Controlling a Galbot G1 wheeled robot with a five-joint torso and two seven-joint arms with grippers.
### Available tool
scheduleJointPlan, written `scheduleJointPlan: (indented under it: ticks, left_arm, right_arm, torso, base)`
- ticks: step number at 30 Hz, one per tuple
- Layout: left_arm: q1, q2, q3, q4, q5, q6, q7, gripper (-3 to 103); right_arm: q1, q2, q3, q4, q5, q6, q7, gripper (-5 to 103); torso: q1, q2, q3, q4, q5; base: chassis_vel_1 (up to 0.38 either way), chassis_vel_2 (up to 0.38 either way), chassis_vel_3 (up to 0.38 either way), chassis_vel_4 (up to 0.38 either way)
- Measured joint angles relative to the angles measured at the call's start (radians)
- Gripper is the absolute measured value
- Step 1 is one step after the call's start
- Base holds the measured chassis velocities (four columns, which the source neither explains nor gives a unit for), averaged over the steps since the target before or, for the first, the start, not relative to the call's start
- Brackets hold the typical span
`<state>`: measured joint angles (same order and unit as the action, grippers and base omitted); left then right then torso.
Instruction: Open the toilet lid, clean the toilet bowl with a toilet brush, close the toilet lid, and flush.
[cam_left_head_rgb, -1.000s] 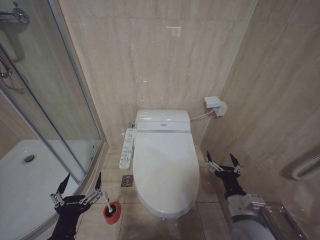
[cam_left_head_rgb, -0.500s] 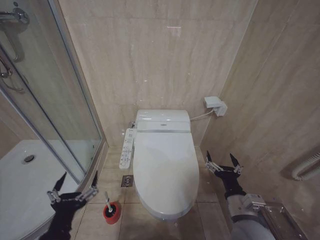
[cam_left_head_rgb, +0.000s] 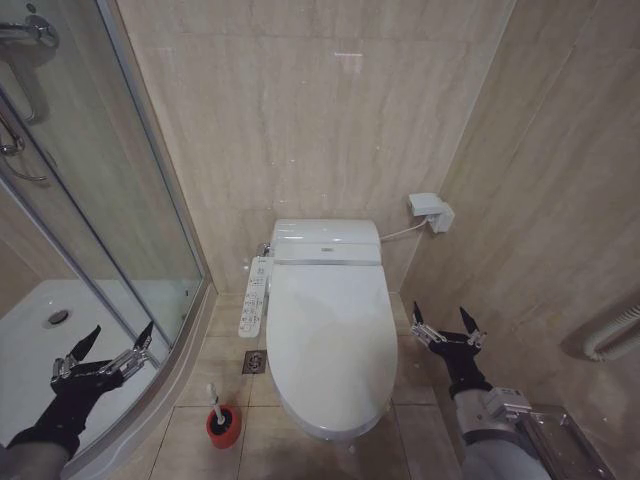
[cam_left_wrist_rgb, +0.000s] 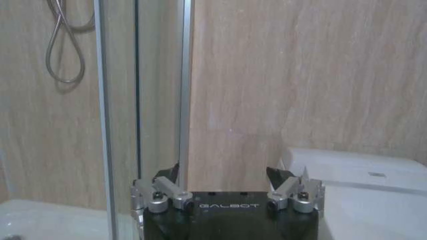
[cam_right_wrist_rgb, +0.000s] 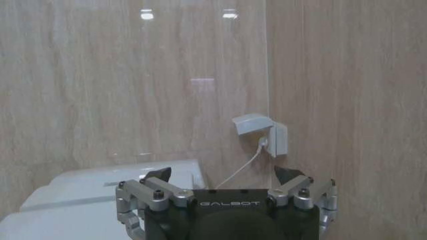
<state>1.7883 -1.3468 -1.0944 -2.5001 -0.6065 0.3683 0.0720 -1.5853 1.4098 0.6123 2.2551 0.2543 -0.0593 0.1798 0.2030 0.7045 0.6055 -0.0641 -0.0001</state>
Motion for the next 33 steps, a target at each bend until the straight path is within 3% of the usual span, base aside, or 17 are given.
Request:
scheduleJointPlan:
  ticks: [4, 5, 8, 10, 11, 12, 16, 22, 26, 33]
  left_arm:
    - [0.000, 0.000, 0.000, 0.000, -0.001, 0.001, 0.001, 93]
    - [-0.002, 0.000, 0.001, 0.001, -0.001, 0.000, 0.003, 85]
    - [-0.003, 0.000, 0.047, 0.008, 0.019, -0.047, 0.014, 85]
    - [-0.002, 0.000, 0.125, 0.020, 0.059, -0.132, 0.030, 85]
    - [-0.002, 0.001, 0.171, 0.028, 0.083, -0.182, 0.038, 98]
    - [-0.002, 0.002, 0.207, 0.034, 0.102, -0.220, 0.046, 98]
    - [-0.002, 0.007, 0.267, 0.048, 0.137, -0.277, 0.043, 98]
    - [-0.048, 0.059, 0.258, 0.117, 0.125, -0.286, 0.011, 99]
    - [-0.108, 0.146, 0.231, 0.254, 0.060, -0.318, -0.026, 99]
    - [-0.160, 0.215, 0.258, 0.340, 0.010, -0.330, -0.030, 100]
  right_arm:
    - [0.000, 0.000, 0.000, 0.000, 0.000, 0.000, 0.000, 100]
    - [0.000, 0.000, 0.000, 0.000, 0.000, 0.000, 0.000, 100]
    - [0.000, 0.000, 0.000, 0.000, 0.000, 0.000, 0.000, 100]
    - [0.000, 0.000, 0.000, 0.000, 0.000, 0.000, 0.000, 100]
    - [0.000, 0.000, 0.000, 0.000, 0.000, 0.000, 0.000, 100]
    - [0.000, 0.000, 0.000, 0.000, 0.000, 0.000, 0.000, 100]
    - [0.000, 0.000, 0.000, 0.000, 0.000, 0.000, 0.000, 100]
    - [0.000, 0.000, 0.000, 0.000, 0.000, 0.000, 0.000, 100]
    - [0.000, 0.000, 0.000, 0.000, 0.000, 0.000, 0.000, 100]
    - [0.000, 0.000, 0.000, 0.000, 0.000, 0.000, 0.000, 100]
  torso:
    - [0.000, 0.000, 0.000, 0.0001, 0.0000]
    - [0.000, 0.000, 0.000, 0.0001, 0.0000]
    - [0.000, 0.000, 0.000, 0.0002, 0.0001]
    - [0.000, 0.000, 0.000, 0.0000, 0.0001]
    - [0.000, 0.000, 0.000, 0.0000, 0.0002]
    - [0.000, 0.000, 0.000, 0.0000, 0.0001]
    - [0.000, 0.000, 0.000, 0.0001, 0.0001]
    - [0.000, 0.000, 0.000, -0.0001, 0.0001]
    - [0.000, 0.000, 0.000, 0.0000, -0.0004]
    - [0.000, 0.000, 0.000, 0.0003, -0.0001]
  base:
    - [0.000, 0.000, 0.000, 0.000]
    - [0.000, 0.000, 0.000, 0.000]
    - [0.000, 0.000, 0.000, 0.000]
    - [0.000, 0.000, 0.000, 0.000]
    - [0.000, 0.000, 0.000, 0.000]
    - [0.000, 0.000, 0.000, 0.000]
    - [0.000, 0.000, 0.000, 0.000]
    - [0.000, 0.000, 0.000, 0.000]
    - [0.000, 0.000, 0.000, 0.000]
    - [0.000, 0.000, 0.000, 0.000]
